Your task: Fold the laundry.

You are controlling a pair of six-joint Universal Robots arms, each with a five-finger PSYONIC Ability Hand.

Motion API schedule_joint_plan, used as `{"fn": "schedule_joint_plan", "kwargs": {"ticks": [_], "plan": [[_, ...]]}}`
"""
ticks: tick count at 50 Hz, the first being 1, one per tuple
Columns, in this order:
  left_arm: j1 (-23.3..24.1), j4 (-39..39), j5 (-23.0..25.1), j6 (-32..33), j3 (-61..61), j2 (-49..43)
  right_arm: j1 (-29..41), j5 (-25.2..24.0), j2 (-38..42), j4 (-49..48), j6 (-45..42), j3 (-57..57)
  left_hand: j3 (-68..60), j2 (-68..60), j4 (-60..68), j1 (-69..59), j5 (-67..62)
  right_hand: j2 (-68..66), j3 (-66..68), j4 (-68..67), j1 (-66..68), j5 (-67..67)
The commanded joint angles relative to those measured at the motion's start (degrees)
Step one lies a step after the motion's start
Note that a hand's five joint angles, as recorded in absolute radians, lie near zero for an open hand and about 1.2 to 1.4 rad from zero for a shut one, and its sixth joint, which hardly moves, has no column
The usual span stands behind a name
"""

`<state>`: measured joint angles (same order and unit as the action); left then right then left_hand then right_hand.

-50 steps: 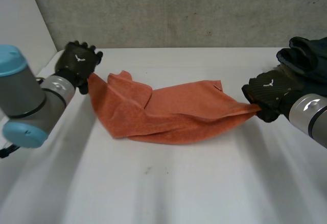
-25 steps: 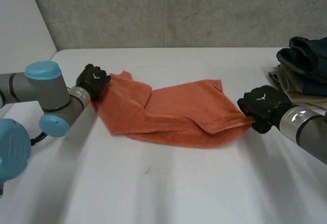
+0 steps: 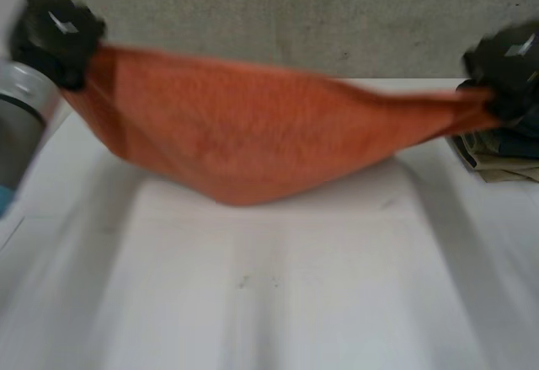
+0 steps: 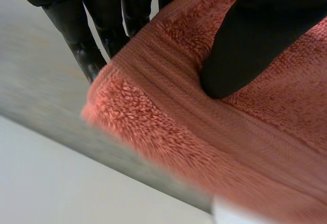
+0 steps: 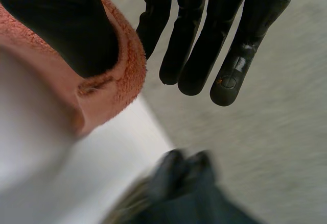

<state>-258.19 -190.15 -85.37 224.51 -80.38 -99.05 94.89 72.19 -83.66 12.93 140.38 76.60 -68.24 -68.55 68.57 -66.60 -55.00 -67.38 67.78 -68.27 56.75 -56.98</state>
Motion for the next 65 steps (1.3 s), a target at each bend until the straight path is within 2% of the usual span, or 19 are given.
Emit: {"fn": "schedule_joint_plan", "kwargs": {"ticks": [1,10,18,22,26,30,31,34,35,39,42,47,53,60,65], "plan": [[-2.2,4.3,0.5,-5.5,1.7,15.2,-1.2,0.1,-9.5,2.6,2.1,-9.6,-11.8,-11.4,11.4,-13.4,-15.0,-12.6,12.2,-11.7,23.2,-13.0],[-2.8,12.2,0.6,-5.8,2.8,14.9,-3.8,-1.3,-7.9,7.5,2.1,-14.3,-11.8,-11.4,11.4,-13.4,-15.0,-12.6,12.2,-11.7,23.2,-13.0],[-2.9,12.8,1.7,-7.6,-0.8,1.9,-2.4,-0.8,6.0,7.9,1.7,-14.1,-11.8,-11.4,11.4,-13.4,-15.0,-12.6,12.2,-11.7,23.2,-13.0],[-2.2,12.4,1.5,-7.5,1.3,-7.5,0.0,0.1,13.8,6.9,1.7,-15.1,-11.8,-11.4,11.4,-13.4,-15.0,-12.6,12.2,-11.7,23.2,-13.0],[-2.1,9.0,0.9,-7.4,8.6,-16.8,2.6,3.6,21.6,3.1,2.0,-18.7,-11.8,-11.4,11.4,-13.4,-15.0,-12.6,12.2,-11.7,23.2,-13.0],[-1.4,2.5,-0.6,-7.6,18.7,-23.5,5.3,8.6,27.6,-6.7,2.7,-24.0,-11.8,-11.4,11.4,-13.4,-15.0,-12.6,12.2,-11.7,23.2,-13.0],[-0.8,-1.2,-0.9,-7.4,22.8,-25.4,6.3,10.1,29.2,-12.7,3.3,-26.0,-11.8,-11.4,11.4,-13.4,-15.0,-12.6,12.2,-11.7,23.2,-13.0],[-0.5,-7.8,-1.8,-7.4,29.2,-27.5,7.4,11.5,30.2,-23.1,5.2,-28.0,-11.8,-11.4,11.4,-13.4,-15.0,-12.6,12.2,-11.7,23.2,-13.0],[-0.4,-12.3,-2.6,-7.8,32.8,-28.2,7.6,12.1,30.2,-30.1,6.9,-29.0,-11.8,-11.4,11.4,-13.4,-15.0,-12.6,12.2,-11.7,23.2,-13.0],[0.4,-23.0,-4.4,-8.7,39.0,-28.2,7.7,12.6,29.8,-43.6,10.9,-31.7,-11.8,-11.4,11.4,-13.4,-15.0,-12.6,12.2,-11.7,23.2,-13.0],[1.0,-26.4,-5.3,-11.4,40.0,-27.6,7.8,12.6,28.8,-45.5,12.2,-33.8,-11.8,-11.4,11.4,-13.4,-15.0,-12.6,12.2,-11.7,23.2,-13.0],[0.1,-25.5,-6.1,-18.3,36.0,-23.5,7.7,12.7,28.8,-41.7,13.2,-36.7,-11.8,-11.4,11.4,-13.4,-15.0,-12.6,12.2,-11.7,23.2,-13.0],[-1.0,-26.3,-5.0,-18.9,23.2,-21.9,7.8,11.7,28.7,-37.5,13.3,-31.4,-11.8,-11.4,11.4,-13.4,-15.0,-12.6,12.2,-11.7,23.2,-13.0],[-1.2,-30.8,-0.6,-18.8,8.5,-22.3,7.2,7.7,29.3,-35.6,13.2,-19.1,-11.8,-11.4,11.4,-13.4,-15.0,-12.6,12.2,-11.7,23.2,-13.0],[-0.7,-33.6,3.1,-18.3,0.8,-24.8,7.2,6.9,32.9,-31.0,12.4,-14.6,-11.8,-11.4,11.4,-13.4,-15.0,-12.6,12.2,-11.7,23.2,-13.0]]}}
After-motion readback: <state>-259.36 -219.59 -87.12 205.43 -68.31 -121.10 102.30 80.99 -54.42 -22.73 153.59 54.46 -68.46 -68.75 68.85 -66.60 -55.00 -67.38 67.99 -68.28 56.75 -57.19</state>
